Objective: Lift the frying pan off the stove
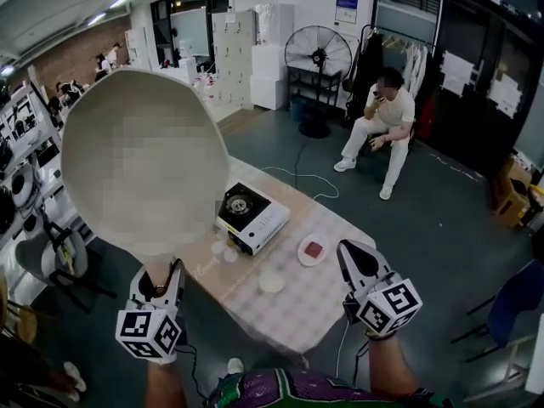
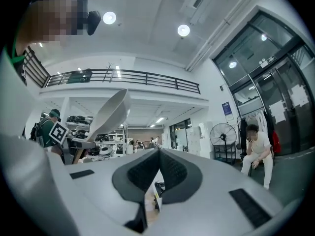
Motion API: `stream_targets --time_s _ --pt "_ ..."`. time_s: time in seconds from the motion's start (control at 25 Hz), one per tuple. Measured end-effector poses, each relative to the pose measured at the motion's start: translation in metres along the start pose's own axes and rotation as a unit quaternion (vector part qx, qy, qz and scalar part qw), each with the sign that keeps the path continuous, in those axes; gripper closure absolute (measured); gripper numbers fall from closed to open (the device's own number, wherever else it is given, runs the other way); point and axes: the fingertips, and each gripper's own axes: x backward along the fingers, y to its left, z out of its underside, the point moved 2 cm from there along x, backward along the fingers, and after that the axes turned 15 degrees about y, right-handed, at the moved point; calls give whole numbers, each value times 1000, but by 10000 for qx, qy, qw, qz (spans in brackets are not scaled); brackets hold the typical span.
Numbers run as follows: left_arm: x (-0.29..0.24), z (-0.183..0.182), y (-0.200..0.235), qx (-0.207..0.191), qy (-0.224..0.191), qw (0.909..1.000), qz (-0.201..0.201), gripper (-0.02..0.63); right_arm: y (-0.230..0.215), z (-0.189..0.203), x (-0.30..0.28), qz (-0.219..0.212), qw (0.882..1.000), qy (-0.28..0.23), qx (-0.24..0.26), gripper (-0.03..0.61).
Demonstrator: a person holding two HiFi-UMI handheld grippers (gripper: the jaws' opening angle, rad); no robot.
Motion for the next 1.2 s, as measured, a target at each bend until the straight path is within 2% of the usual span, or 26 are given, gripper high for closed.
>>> stream_targets --time_s 0.28,0.84,1.2 --pt "8 -2 20 -90 23 9996 -279 407 6 -5 -13 -88 9999 -113 -20 572" --pt "0 3 20 -61 -28 10000 -72 407 8 2 -18 126 9999 -57 -31 574" --pt "-3 8 20 -118 12 9999 -39 407 11 6 -25 108 9999 18 10 574"
